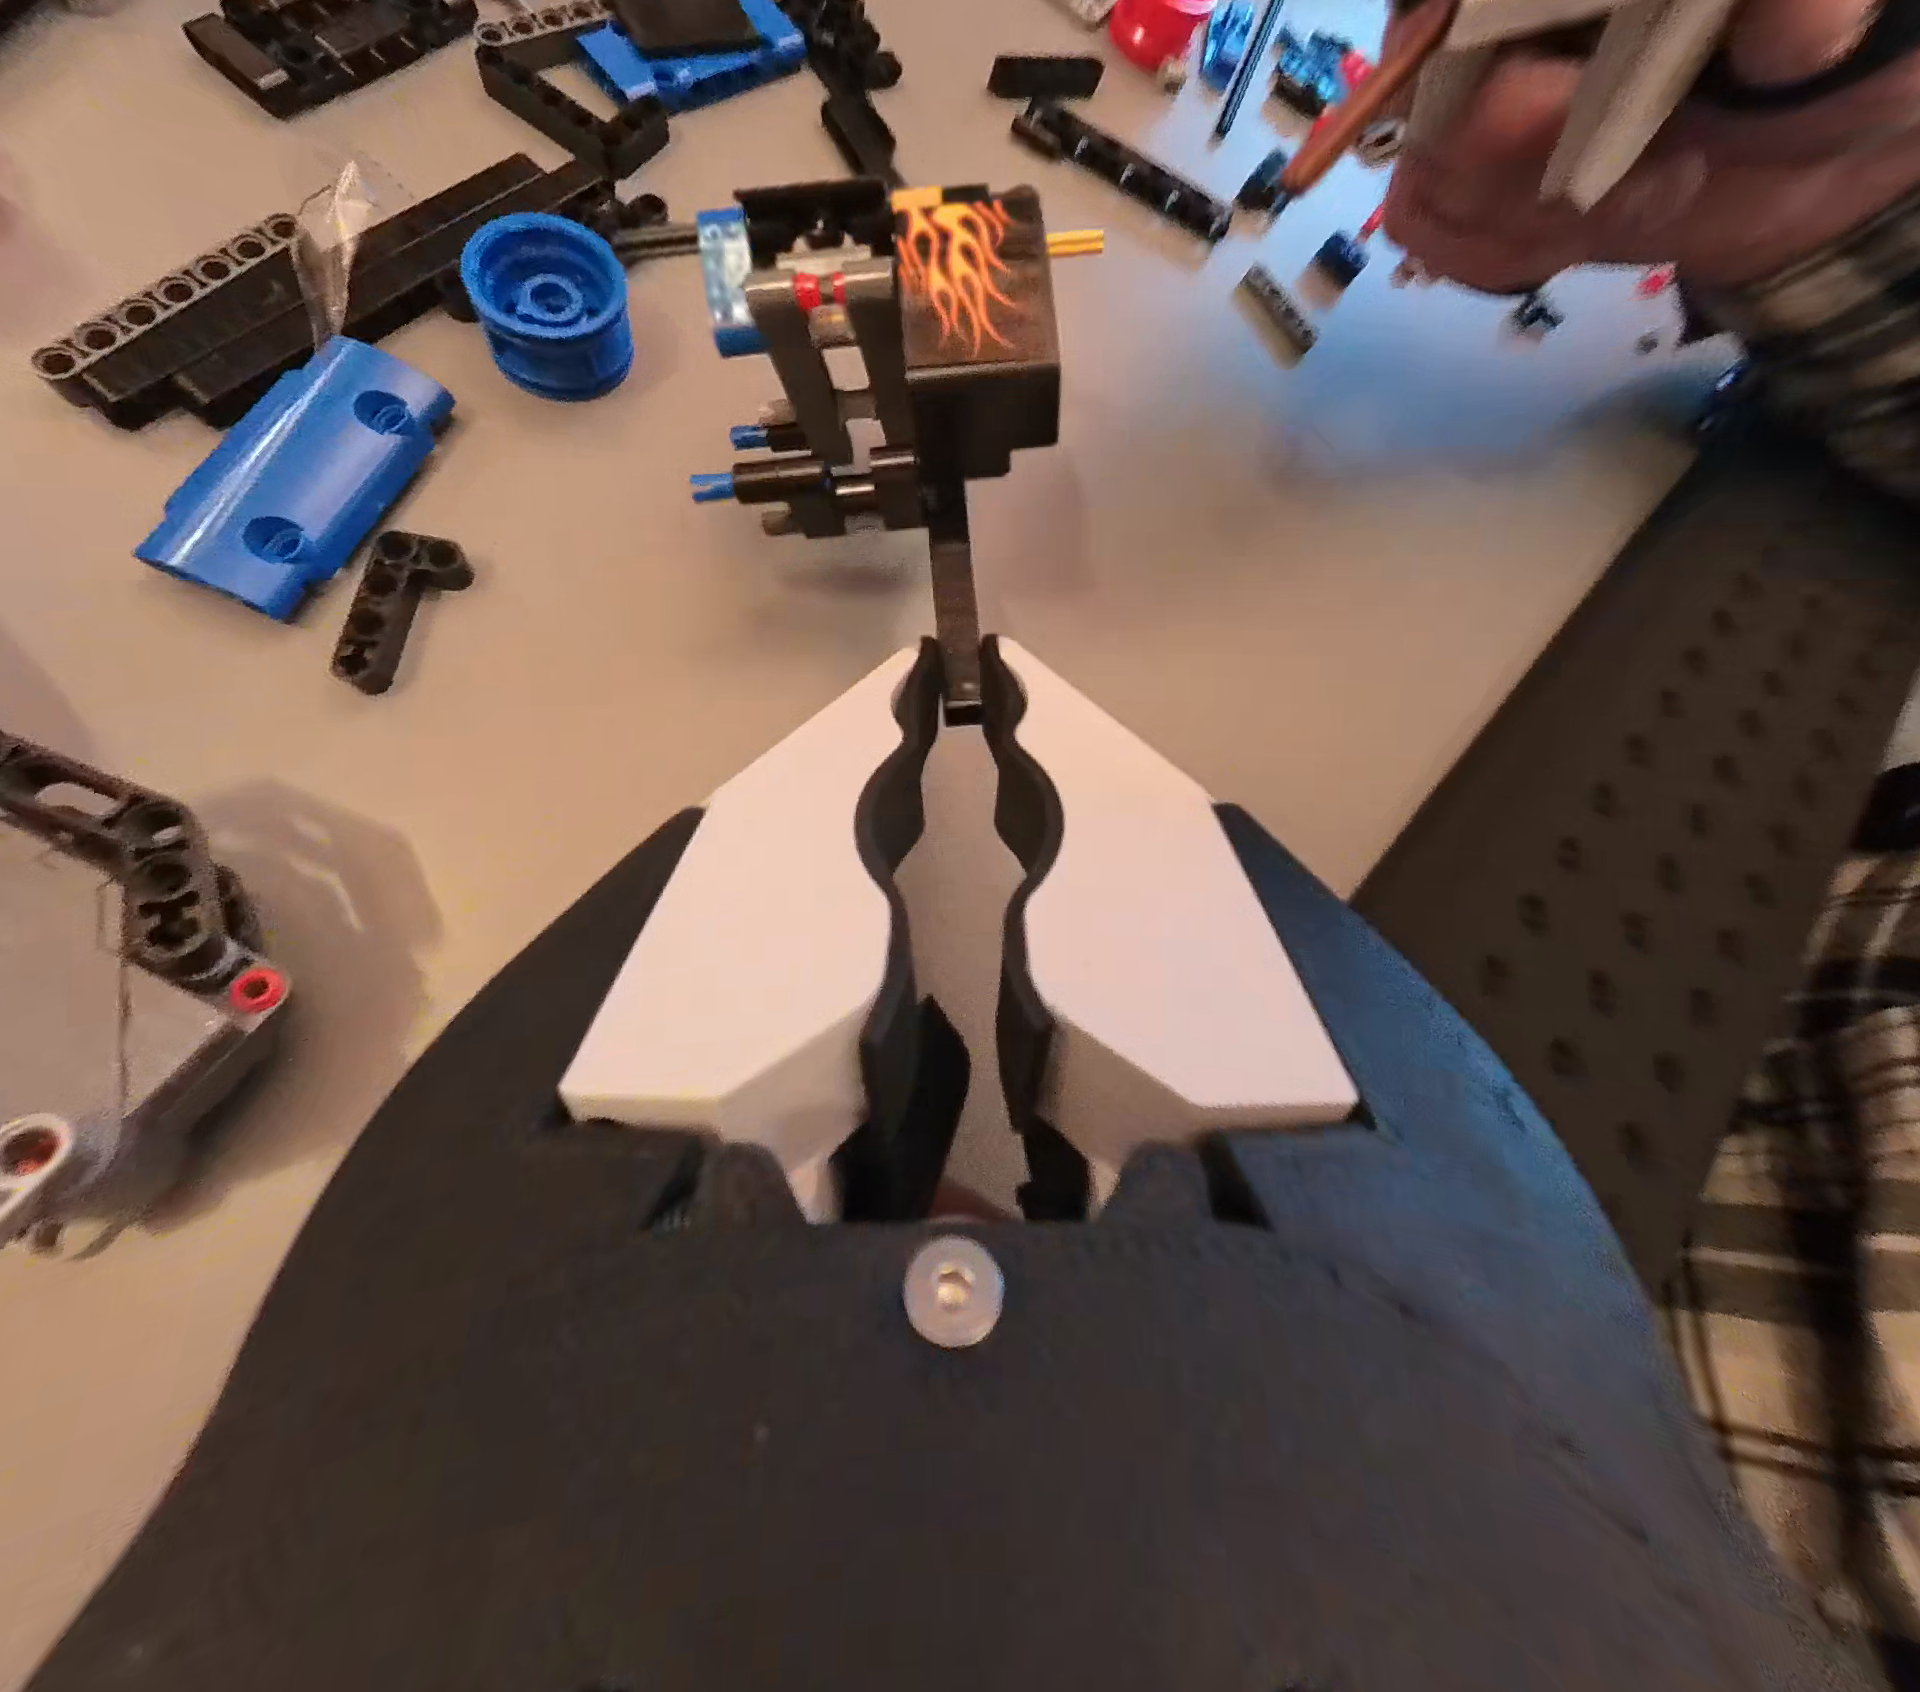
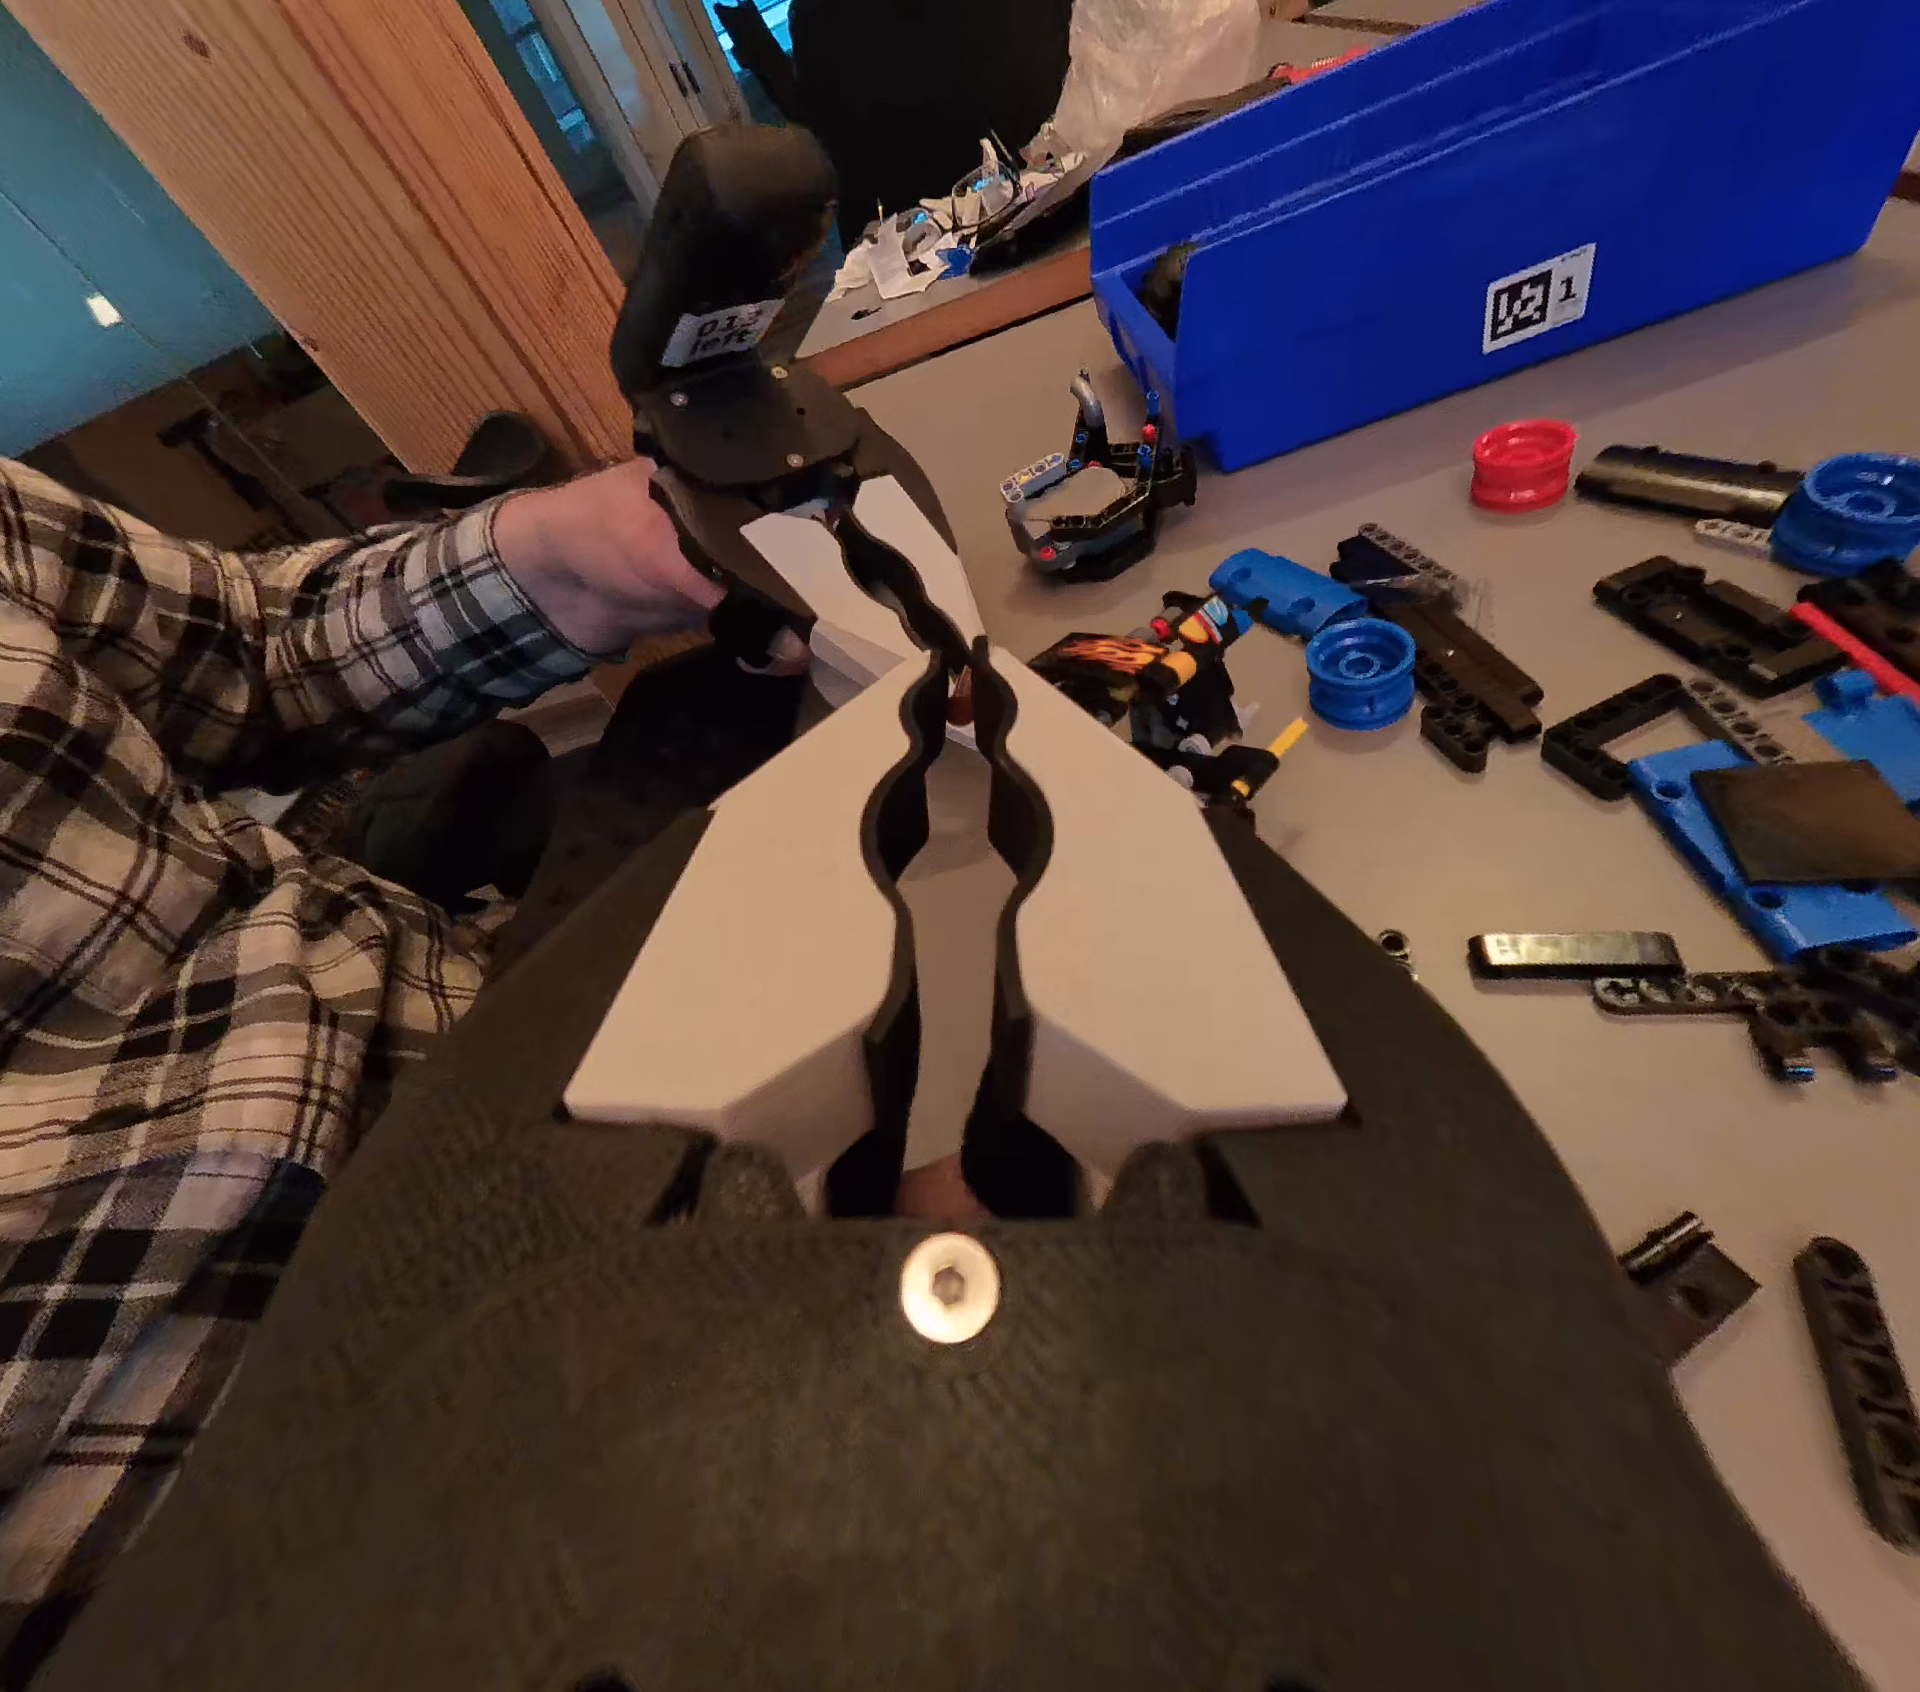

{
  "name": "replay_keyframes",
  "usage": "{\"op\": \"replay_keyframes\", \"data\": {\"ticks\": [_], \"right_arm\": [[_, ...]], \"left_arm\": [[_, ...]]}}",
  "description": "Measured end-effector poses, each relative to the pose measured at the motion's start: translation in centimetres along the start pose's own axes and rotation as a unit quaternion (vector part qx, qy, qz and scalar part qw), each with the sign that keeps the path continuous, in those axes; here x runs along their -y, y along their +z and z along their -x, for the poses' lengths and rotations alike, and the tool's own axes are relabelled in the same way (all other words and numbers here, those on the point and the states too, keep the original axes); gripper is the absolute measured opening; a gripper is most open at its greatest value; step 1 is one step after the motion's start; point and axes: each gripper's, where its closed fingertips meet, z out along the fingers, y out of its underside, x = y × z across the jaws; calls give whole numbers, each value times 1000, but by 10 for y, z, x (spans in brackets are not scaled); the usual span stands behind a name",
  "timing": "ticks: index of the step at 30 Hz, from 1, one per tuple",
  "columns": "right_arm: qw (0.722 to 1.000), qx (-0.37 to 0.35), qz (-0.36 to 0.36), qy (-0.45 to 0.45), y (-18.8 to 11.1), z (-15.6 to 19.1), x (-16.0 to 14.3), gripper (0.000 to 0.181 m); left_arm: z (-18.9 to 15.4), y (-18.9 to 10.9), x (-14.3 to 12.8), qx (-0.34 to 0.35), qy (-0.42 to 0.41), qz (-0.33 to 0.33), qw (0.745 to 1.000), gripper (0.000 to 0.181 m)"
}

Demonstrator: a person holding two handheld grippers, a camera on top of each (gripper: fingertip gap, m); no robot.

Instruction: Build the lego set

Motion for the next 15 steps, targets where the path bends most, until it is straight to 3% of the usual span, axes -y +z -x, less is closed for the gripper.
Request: {"op": "replay_keyframes", "data": {"ticks": [9,15], "right_arm": [[977,-95,43,-188,8,-2,-8,2],[957,-124,58,-257,14,-1,-12,1]], "left_arm": [[-13,1,32,-65,-96,-89,989,4],[-24,0,48,-102,-122,-136,978,4]]}}
